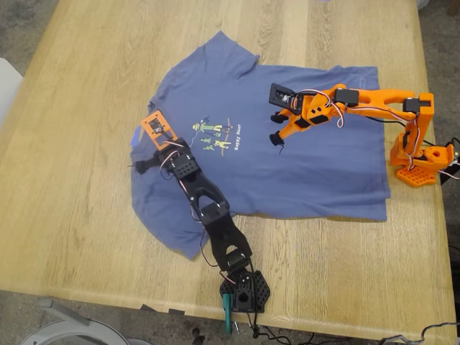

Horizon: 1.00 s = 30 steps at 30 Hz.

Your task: Fold a T-shirt

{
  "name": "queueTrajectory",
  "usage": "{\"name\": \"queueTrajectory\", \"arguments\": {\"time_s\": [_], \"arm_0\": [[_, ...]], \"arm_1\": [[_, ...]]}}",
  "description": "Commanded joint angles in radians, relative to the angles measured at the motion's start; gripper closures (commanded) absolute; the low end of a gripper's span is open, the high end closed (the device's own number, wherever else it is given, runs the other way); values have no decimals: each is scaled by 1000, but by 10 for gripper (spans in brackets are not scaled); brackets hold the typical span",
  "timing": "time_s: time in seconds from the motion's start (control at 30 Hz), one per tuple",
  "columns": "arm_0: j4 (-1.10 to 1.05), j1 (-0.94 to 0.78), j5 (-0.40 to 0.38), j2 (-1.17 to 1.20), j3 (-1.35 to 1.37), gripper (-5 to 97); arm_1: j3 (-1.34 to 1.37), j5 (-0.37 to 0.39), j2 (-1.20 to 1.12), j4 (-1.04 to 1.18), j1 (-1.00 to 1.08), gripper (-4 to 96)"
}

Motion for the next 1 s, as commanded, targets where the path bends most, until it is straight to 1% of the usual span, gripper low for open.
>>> {"name": "queueTrajectory", "arguments": {"time_s": [0.0,0.2,0.33,0.47,0.6,0.67,0.83,0.97], "arm_0": [[-35,-31,18,-18,-173,272],[-28,-55,20,-213,-387,268],[34,-67,25,-367,-603,266],[178,-91,28,-571,-933,266],[385,-130,29,-856,-1404,264],[426,-146,29,-945,-1532,264],[423,-164,28,-963,-1552,273],[434,-183,25,-974,-1552,317]], "arm_1": [[9,8,2,-43,-20,621],[67,12,-25,-144,-67,625],[106,15,-23,-176,-78,626],[133,20,-12,-193,-74,626],[173,23,12,-207,-64,626],[204,26,31,-218,-55,626],[278,28,63,-238,-41,629],[319,32,81,-255,-46,633]]}}
